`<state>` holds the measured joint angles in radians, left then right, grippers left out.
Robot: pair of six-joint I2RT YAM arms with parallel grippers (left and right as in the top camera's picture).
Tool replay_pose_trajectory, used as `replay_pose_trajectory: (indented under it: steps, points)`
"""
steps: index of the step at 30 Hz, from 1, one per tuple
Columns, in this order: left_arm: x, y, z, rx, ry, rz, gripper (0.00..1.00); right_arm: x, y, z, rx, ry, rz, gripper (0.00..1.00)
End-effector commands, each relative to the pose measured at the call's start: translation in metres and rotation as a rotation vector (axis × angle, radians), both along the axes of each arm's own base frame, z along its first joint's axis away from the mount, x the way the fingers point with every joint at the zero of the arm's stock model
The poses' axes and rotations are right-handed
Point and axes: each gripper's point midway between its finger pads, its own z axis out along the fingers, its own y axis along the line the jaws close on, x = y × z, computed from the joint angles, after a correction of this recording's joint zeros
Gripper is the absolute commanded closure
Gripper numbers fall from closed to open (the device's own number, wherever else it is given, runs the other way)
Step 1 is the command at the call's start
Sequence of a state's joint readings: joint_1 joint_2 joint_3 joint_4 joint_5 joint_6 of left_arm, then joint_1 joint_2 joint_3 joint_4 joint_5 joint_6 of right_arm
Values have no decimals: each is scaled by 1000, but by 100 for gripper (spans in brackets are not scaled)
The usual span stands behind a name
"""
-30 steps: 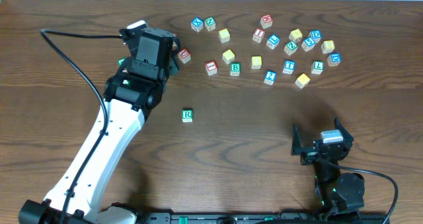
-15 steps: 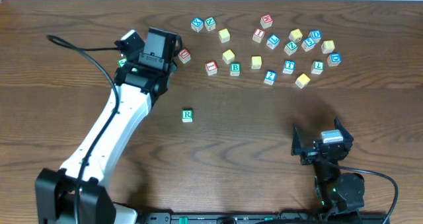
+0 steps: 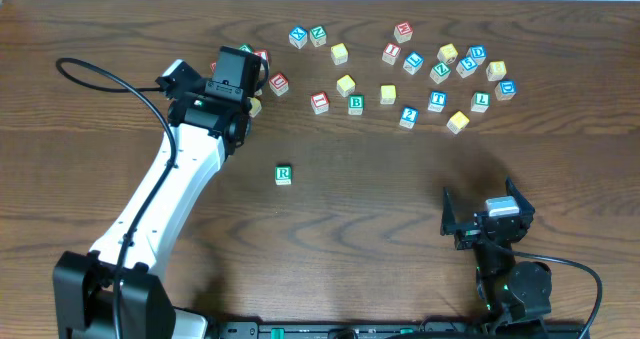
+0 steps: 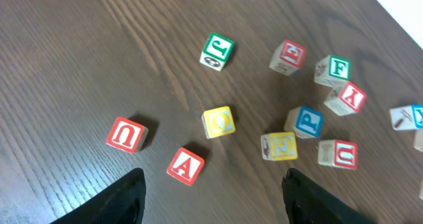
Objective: Spell out ROBOT
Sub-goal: 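Move the left gripper left over the yellow O block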
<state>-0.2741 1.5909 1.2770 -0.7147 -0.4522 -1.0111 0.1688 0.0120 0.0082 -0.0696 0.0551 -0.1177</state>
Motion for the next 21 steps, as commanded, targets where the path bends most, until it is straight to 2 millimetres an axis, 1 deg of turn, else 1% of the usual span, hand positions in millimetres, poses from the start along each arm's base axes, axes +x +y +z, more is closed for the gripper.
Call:
replay_pose_trajectory:
  steps: [1, 7, 10, 15, 21]
  points:
    - [7, 7, -6, 19, 9, 43, 35, 0, -2, 0, -10, -3, -5, 1]
    - [18, -2, -33, -15, 51, 21, 35, 0, -2, 0, -10, -3, -5, 1]
    - [26, -9, -42, -38, 50, -4, 35, 0, -2, 0, -10, -3, -5, 1]
    - [35, -11, -46, -40, 36, -19, 35, 0, -2, 0, -10, -3, -5, 1]
    - [36, -2, -47, -39, 33, 3, 35, 0, -2, -1, -10, -2, -5, 1]
